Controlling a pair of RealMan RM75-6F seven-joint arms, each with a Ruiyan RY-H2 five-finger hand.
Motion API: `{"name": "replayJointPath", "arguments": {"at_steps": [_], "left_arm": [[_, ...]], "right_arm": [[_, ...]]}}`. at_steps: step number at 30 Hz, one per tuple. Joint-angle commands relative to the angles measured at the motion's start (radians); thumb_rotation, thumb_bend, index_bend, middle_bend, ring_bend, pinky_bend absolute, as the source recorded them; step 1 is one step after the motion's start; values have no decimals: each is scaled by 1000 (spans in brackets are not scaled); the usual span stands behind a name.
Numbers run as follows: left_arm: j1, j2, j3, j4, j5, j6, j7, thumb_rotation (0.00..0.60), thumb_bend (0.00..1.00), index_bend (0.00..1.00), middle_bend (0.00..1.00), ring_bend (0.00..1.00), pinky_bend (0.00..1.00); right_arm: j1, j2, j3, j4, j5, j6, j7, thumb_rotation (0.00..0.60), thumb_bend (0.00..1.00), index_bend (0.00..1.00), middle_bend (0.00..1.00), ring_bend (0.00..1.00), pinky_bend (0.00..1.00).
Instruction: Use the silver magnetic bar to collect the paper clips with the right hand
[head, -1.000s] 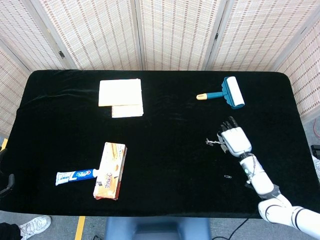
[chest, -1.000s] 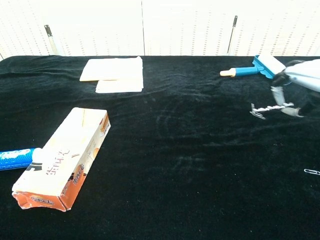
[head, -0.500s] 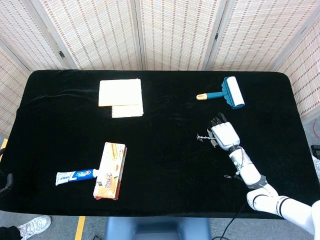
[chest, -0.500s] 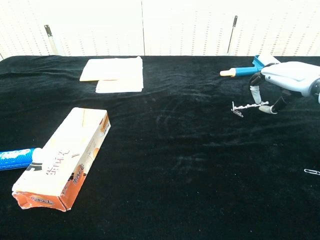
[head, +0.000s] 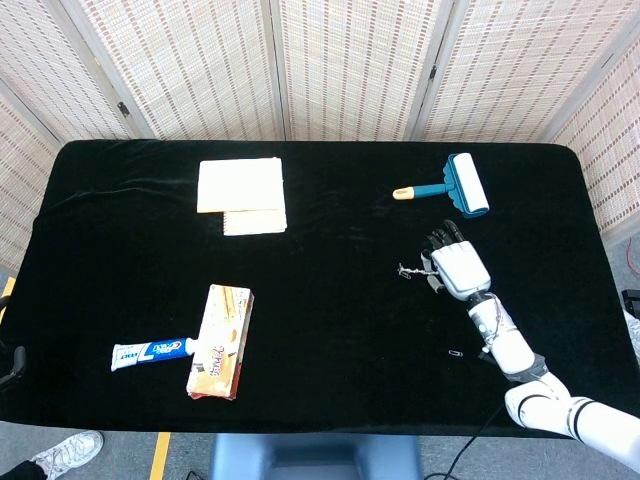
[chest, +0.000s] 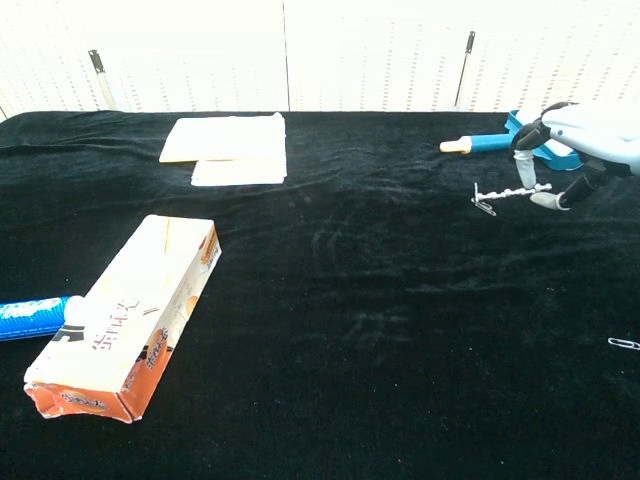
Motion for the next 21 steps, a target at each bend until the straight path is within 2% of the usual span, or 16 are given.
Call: {"name": "replayJointPath", "arguments": {"at_steps": [1,3,4,6,8,11,13,21], "left_arm": [[0,0,0,-1,0,0,2,600,574,0,79,88,63],[0,0,0,-1,-2,-1,3,600,574,0,79,88,63],[0,0,0,-1,-2,-1,3,600,574,0,79,89,63],[0,0,0,-1,-2,-1,1,600,574,2,78,89,63],[0,0,0,-1,-3,-2,2,600,574,6,78,90,63],[-2,-1,0,-2,-2,-4,5,600,574,8,79,90,63],[-2,-1,0,-3,-2,-5,6,600,574,7,79,90,62],[0,-1,0,-3,-1,-1,6,600,574,2,79,90,62]], "right_arm": [[0,-1,-4,3,4,-5,-5,600,473,999,289,158,0],[4,-1,-11,13,-8,-12,14,600,473,923,274,158,0],[5,0,-14,18,-17,-15,32,600,473,819,252,158,0],[9,2,-21,32,-42,-16,76,600,463,532,179,155,0],[11,3,-28,48,-55,-17,89,600,397,287,102,139,0],[12,4,-29,54,-51,-19,75,600,279,34,17,103,0],[10,6,-28,49,-47,-16,68,600,257,0,2,95,0],[-1,22,-28,26,-44,5,61,600,236,0,0,83,0]]}}
